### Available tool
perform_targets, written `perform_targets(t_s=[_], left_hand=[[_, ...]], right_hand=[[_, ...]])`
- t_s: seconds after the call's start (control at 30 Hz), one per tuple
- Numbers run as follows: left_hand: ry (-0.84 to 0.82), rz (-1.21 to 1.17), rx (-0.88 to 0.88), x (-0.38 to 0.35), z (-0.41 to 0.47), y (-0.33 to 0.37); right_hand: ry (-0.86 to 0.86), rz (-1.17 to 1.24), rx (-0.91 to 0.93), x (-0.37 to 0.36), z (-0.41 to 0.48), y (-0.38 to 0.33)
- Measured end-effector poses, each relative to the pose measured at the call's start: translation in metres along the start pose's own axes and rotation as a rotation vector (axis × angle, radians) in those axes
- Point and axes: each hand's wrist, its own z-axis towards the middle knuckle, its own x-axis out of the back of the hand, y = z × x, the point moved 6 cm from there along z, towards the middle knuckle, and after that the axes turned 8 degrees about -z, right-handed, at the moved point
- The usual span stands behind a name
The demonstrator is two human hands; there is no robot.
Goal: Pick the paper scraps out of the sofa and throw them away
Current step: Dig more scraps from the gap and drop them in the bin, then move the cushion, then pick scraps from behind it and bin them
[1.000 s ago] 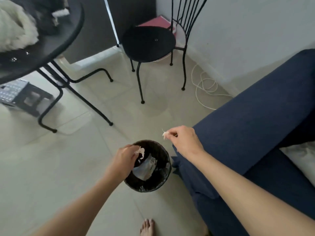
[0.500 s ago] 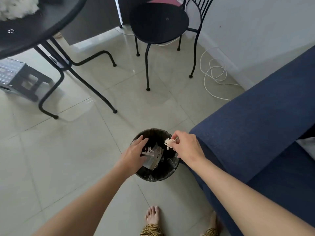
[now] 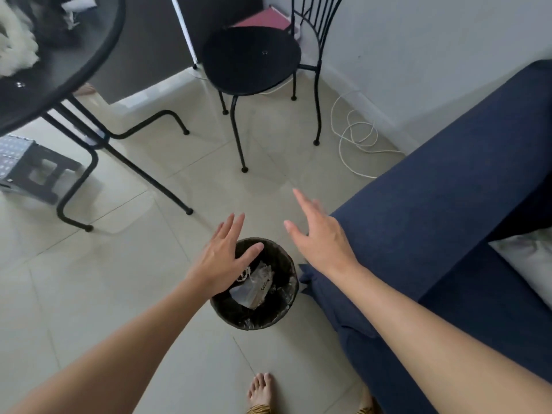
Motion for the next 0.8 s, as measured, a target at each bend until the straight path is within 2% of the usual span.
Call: perform_targets(t_s=[0.1, 0.27, 0.4, 0.57, 0.7, 0.8], left_hand=[[0.008, 0.030, -0.111, -0.015, 0.017, 0.065], [-0.067, 0.113, -0.326, -0.070, 0.040, 0.200], [-0.148, 0.142, -0.489, -0.140, 0.043, 0.314], [-0.274, 0.134, -0.602, -0.236, 0.031, 0.432], [-0.332, 0.122, -0.572, -0.309, 0.028, 0.508], [-0.397, 0.069, -0.443, -0.354, 0.037, 0.537]], right_hand=[[0.129, -0.085, -0.028, 0.049, -0.008, 0.041], [0.309, -0.099, -0.268, 0.142, -0.056, 0.152], [0.464, -0.125, -0.486, 0.217, -0.128, 0.252], [0.666, -0.084, -0.736, 0.281, -0.232, 0.363], [0.839, 0.005, -0.918, 0.308, -0.311, 0.439], [0.959, 0.185, -1.000, 0.314, -0.351, 0.486]])
